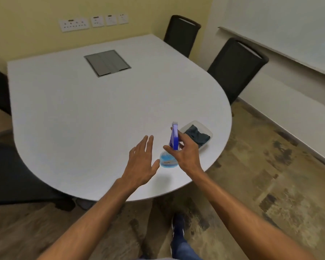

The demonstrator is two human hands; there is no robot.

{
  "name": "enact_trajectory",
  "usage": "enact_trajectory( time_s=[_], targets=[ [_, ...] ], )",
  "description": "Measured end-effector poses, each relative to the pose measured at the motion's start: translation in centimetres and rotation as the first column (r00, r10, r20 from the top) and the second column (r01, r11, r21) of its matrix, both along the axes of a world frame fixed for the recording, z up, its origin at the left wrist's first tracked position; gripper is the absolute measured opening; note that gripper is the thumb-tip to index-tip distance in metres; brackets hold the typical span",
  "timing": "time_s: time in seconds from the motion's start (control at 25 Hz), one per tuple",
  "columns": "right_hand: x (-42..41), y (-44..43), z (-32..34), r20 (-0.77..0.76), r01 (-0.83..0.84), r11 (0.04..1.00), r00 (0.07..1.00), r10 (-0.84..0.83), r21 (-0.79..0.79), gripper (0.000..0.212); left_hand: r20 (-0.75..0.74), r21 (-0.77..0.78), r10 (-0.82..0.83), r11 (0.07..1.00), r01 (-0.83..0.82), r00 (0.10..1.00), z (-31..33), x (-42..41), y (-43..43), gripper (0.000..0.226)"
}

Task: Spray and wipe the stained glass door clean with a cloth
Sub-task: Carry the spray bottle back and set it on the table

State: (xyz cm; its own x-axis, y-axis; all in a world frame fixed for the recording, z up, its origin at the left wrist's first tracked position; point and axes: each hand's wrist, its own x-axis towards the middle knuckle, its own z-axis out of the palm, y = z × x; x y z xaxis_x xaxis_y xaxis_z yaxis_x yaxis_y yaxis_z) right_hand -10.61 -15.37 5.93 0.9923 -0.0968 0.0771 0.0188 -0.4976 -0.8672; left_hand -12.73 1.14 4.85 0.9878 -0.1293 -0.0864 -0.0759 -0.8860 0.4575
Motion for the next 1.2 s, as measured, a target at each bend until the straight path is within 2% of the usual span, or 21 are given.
enact_trajectory(
  time_s=[0.28,0.4,0.88,1.2],
  targets=[
    [8.5,-0.5,-4.4,-0.054,-0.220,0.976,0.974,0.220,0.001,0.063,-0.074,0.025,0.250,0.968,-0.249,0.965,-1.7,3.8,-2.2,0.082],
    [10.8,-0.5,-5.5,-0.095,-0.271,0.962,0.957,0.273,0.038,0.063,-0.090,0.031,0.291,0.957,-0.290,0.952,-2.1,4.8,-2.8,0.081],
    [15.0,0.3,-8.1,-0.157,-0.332,0.942,0.929,0.335,0.048,0.064,-0.158,0.059,0.292,0.956,-0.287,0.943,-3.9,8.8,-2.2,0.081],
    [15.2,0.7,-9.1,-0.181,-0.286,0.956,0.939,0.293,0.066,0.065,-0.180,0.084,0.274,0.961,-0.263,0.945,-5.4,9.9,-1.6,0.081]
  ],
)
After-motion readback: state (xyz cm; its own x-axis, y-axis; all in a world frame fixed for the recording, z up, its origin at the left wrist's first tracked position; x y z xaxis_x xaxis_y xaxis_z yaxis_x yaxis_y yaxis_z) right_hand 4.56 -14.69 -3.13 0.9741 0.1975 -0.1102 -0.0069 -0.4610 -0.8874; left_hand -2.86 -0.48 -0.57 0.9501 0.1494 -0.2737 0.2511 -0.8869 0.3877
